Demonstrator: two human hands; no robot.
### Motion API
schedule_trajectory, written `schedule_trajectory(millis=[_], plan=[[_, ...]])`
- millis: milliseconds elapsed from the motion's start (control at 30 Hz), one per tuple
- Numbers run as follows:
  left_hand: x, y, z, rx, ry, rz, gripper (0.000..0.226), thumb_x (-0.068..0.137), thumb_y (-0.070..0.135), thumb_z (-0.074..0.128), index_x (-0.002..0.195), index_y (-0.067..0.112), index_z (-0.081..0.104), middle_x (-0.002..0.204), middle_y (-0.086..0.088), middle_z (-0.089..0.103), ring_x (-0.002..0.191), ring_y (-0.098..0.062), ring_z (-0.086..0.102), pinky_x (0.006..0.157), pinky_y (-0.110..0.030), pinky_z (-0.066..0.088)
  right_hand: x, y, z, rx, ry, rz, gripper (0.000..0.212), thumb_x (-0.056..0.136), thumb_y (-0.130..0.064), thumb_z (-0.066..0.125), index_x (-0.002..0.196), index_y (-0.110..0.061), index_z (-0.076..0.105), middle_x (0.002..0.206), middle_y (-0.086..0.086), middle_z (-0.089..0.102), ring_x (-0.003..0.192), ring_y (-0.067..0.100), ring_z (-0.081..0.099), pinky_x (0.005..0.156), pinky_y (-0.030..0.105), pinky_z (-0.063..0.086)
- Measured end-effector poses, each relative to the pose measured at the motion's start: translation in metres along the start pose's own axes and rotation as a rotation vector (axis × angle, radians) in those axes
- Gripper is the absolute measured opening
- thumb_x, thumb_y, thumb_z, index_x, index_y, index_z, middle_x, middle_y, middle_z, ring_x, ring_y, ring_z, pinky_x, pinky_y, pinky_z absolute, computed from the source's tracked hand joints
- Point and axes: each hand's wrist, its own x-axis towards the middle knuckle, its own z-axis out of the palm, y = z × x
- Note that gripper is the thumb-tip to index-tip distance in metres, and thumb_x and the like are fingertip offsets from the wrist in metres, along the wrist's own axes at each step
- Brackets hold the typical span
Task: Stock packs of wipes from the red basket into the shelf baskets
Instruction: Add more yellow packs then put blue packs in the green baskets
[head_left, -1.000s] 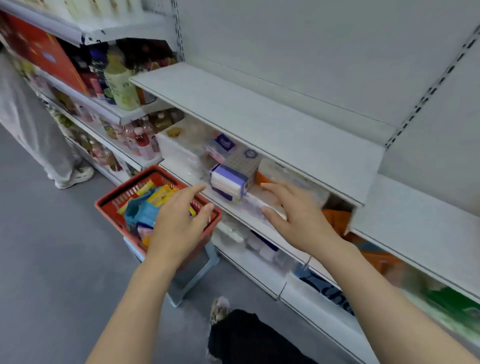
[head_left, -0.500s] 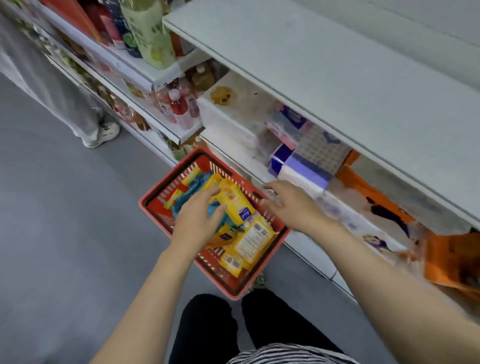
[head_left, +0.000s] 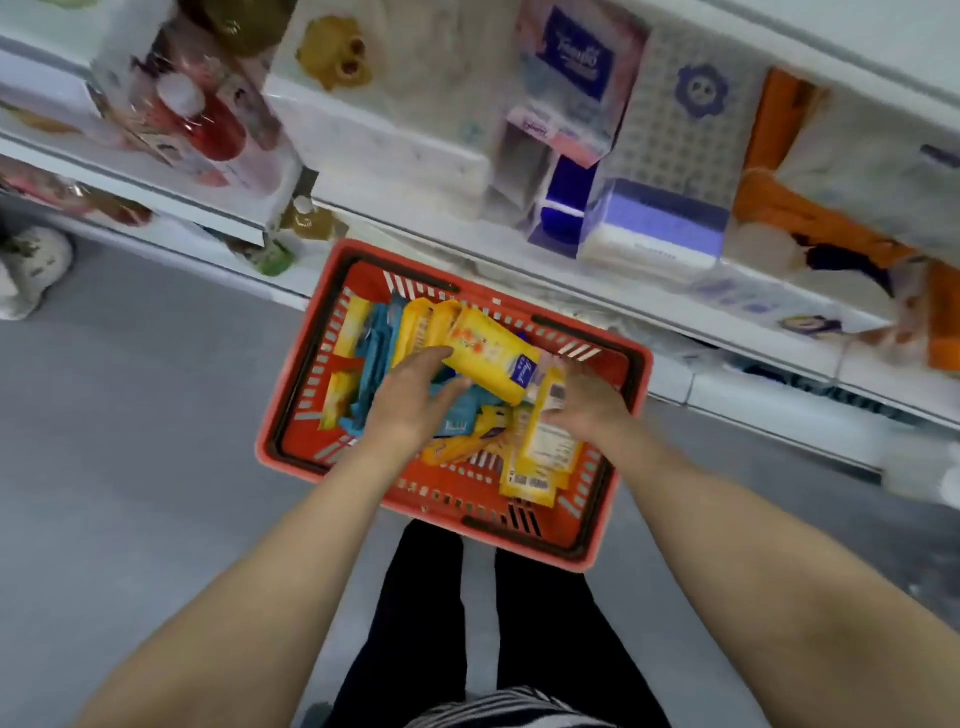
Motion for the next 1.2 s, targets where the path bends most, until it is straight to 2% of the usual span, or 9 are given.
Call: schedule_trajectory(millis=[200, 433, 533, 633, 733, 800, 900, 1033, 1200], plan=[[0.004, -0.016, 0.008, -0.103, -0.127, -0.003, 0.056, 0.093, 0.044, 0.063, 0.143, 0.021, 0.050, 0.144, -0.002, 0.053, 0.134, -0.020, 0.047, 0.111, -0.042, 0.040, -0.006, -0.004, 0.028, 0.256, 0.052, 0.074, 0.024, 0.081, -0.025, 0.076, 0.102, -0.013, 0.074, 0.109, 0.002, 0.073, 0.100, 0.018, 0.067, 0.076, 0.021, 0.045], [0.002, -0.012, 0.011, -0.240, -0.367, -0.050, 0.062, 0.087, 0.048, 0.069, 0.143, 0.029, 0.050, 0.146, 0.005, 0.051, 0.135, -0.014, 0.047, 0.109, -0.040, 0.042, -0.051, -0.017, -0.010, 0.967, -0.021, -0.065, 0.017, 0.095, -0.020, 0.066, 0.101, -0.006, 0.058, 0.094, 0.006, 0.071, 0.072, 0.008, 0.065, 0.061, 0.017, 0.048], [0.010, -0.005, 0.008, -0.298, -0.345, -0.074, 0.036, 0.085, 0.040, 0.074, 0.118, 0.028, 0.064, 0.127, 0.003, 0.065, 0.118, -0.018, 0.061, 0.100, -0.045, 0.050, -0.047, -0.022, -0.022, 1.095, 0.067, -0.014, 0.015, 0.095, -0.020, 0.067, 0.100, -0.011, 0.057, 0.098, 0.008, 0.074, 0.075, 0.011, 0.071, 0.059, 0.023, 0.054], [0.015, 0.002, 0.009, -0.280, -0.133, -0.099, 0.029, 0.083, 0.032, 0.079, 0.105, 0.023, 0.064, 0.111, 0.003, 0.068, 0.105, -0.016, 0.064, 0.091, -0.038, 0.053, -0.033, -0.028, -0.021, 0.988, 0.236, 0.140, 0.037, 0.085, -0.045, 0.073, 0.107, -0.020, 0.057, 0.114, -0.002, 0.066, 0.101, 0.014, 0.065, 0.072, 0.022, 0.052], [0.013, 0.011, 0.012, -0.294, 0.023, -0.002, 0.026, 0.081, 0.021, 0.081, 0.096, 0.025, 0.061, 0.097, 0.013, 0.065, 0.092, -0.005, 0.062, 0.080, -0.025, 0.050, -0.029, -0.040, -0.024, 1.216, 0.021, 0.257, 0.088, 0.065, -0.073, 0.075, 0.134, -0.025, 0.049, 0.124, 0.001, 0.064, 0.100, 0.021, 0.070, 0.087, 0.040, 0.059], [0.012, 0.014, 0.012, -0.251, 0.024, 0.145, 0.028, 0.078, 0.010, 0.081, 0.093, 0.024, 0.062, 0.093, 0.017, 0.061, 0.089, -0.001, 0.057, 0.079, -0.023, 0.046, -0.031, -0.046, -0.028, 1.396, -0.162, 0.217, 0.084, 0.070, -0.063, 0.079, 0.137, -0.021, 0.049, 0.124, 0.008, 0.066, 0.092, 0.027, 0.074, 0.083, 0.043, 0.061], [0.014, 0.014, 0.012, -0.086, 0.024, 0.326, 0.033, 0.075, 0.010, 0.083, 0.097, 0.024, 0.065, 0.115, 0.013, 0.058, 0.116, -0.013, 0.048, 0.101, -0.036, 0.041, -0.029, -0.038, -0.023, 1.439, -0.035, 0.185, 0.054, 0.076, -0.027, 0.085, 0.123, -0.013, 0.061, 0.121, 0.015, 0.069, 0.098, 0.029, 0.073, 0.086, 0.045, 0.060], [0.023, 0.019, 0.010, -0.223, -0.141, 0.203, 0.047, 0.077, 0.030, 0.083, 0.118, 0.037, 0.060, 0.155, 0.005, 0.035, 0.144, -0.010, 0.026, 0.115, -0.033, 0.026, -0.027, -0.008, -0.016, 1.511, 0.012, 0.018, 0.084, 0.069, -0.012, 0.089, 0.141, -0.027, 0.049, 0.131, 0.005, 0.062, 0.112, 0.024, 0.068, 0.090, 0.046, 0.058], [0.034, 0.029, 0.013, -0.367, -0.154, 0.027, 0.062, 0.080, 0.029, 0.081, 0.136, 0.035, 0.054, 0.147, 0.008, 0.048, 0.137, -0.014, 0.041, 0.113, -0.038, 0.038, -0.028, 0.009, -0.019, 1.275, -0.024, -0.075, 0.071, 0.068, -0.019, 0.090, 0.129, -0.036, 0.058, 0.131, -0.001, 0.063, 0.118, 0.019, 0.063, 0.095, 0.040, 0.056]])
